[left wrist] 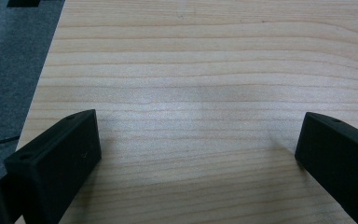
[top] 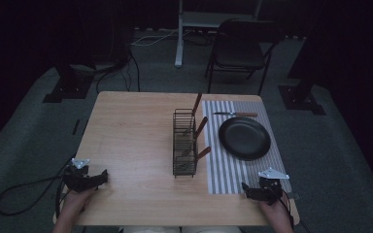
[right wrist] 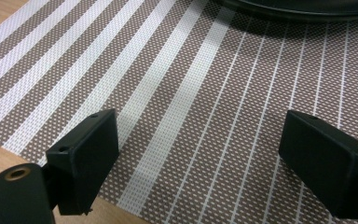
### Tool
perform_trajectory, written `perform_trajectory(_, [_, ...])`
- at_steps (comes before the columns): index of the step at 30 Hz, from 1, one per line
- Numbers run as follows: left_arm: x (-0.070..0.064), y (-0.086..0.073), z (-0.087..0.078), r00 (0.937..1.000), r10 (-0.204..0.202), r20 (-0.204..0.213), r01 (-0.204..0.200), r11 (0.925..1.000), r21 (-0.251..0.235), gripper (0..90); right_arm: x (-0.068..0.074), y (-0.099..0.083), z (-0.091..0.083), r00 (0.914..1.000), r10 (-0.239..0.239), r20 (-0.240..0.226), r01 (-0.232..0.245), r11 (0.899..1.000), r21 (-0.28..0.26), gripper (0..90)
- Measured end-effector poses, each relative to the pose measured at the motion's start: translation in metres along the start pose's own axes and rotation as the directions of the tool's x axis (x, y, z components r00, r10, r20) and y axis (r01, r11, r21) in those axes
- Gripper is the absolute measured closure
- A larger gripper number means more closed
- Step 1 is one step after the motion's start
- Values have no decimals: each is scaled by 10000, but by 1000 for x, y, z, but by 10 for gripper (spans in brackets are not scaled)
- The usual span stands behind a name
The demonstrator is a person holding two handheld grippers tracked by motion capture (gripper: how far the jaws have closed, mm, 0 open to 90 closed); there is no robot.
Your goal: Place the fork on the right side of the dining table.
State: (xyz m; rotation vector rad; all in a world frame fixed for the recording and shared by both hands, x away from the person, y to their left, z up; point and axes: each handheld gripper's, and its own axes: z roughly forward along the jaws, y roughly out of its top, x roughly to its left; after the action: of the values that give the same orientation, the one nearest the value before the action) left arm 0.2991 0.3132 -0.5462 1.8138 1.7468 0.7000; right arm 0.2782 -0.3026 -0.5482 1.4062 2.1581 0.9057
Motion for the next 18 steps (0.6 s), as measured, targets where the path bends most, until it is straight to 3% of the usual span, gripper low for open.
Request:
perform_trajectory(9, [0, 0, 0, 10000, -11, -14, 11, 10000, 1, 2, 0, -1, -3, 10000, 32, 19, -33, 9997, 229, 115])
perform_trajectory(18, [-1, -2, -1, 9998, 158, 136, -157, 9999, -23, 2, -1, 9, -3, 9998, -133, -116, 143, 9950, 984, 124])
